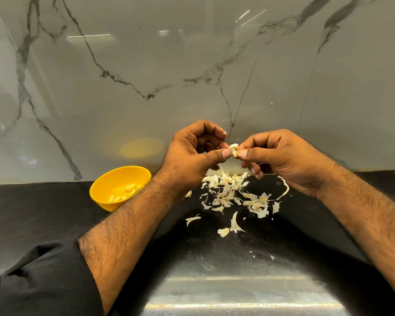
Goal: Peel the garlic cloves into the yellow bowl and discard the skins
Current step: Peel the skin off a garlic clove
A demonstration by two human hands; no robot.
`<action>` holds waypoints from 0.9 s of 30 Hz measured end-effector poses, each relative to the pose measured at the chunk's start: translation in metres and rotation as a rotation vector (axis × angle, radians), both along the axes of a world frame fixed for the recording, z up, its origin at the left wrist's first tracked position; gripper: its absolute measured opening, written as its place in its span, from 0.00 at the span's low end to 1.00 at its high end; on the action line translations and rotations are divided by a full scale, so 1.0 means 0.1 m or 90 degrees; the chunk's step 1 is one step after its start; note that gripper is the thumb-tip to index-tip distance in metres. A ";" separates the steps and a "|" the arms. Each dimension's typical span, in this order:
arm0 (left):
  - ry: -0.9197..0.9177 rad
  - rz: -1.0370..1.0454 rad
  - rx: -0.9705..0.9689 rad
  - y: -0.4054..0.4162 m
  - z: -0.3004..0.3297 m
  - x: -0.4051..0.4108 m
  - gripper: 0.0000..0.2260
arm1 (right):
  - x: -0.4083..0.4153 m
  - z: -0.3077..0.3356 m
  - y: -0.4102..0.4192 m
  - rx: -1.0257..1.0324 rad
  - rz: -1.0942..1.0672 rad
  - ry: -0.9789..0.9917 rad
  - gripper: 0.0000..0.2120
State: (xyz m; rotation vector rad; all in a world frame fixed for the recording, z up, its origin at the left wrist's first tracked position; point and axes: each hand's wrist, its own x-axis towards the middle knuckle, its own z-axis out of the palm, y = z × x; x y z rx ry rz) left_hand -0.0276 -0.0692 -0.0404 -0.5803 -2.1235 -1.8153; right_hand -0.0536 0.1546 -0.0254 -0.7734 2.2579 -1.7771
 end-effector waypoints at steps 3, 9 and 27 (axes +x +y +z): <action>-0.013 -0.019 -0.004 -0.03 0.02 0.00 0.12 | 0.00 0.00 0.01 0.091 -0.057 0.092 0.03; -0.059 -0.049 -0.010 -0.04 0.00 -0.01 0.12 | 0.04 -0.01 0.00 0.139 -0.116 0.246 0.11; -0.069 0.027 -0.034 -0.01 -0.04 -0.02 0.09 | 0.03 0.00 0.00 0.118 -0.105 0.334 0.07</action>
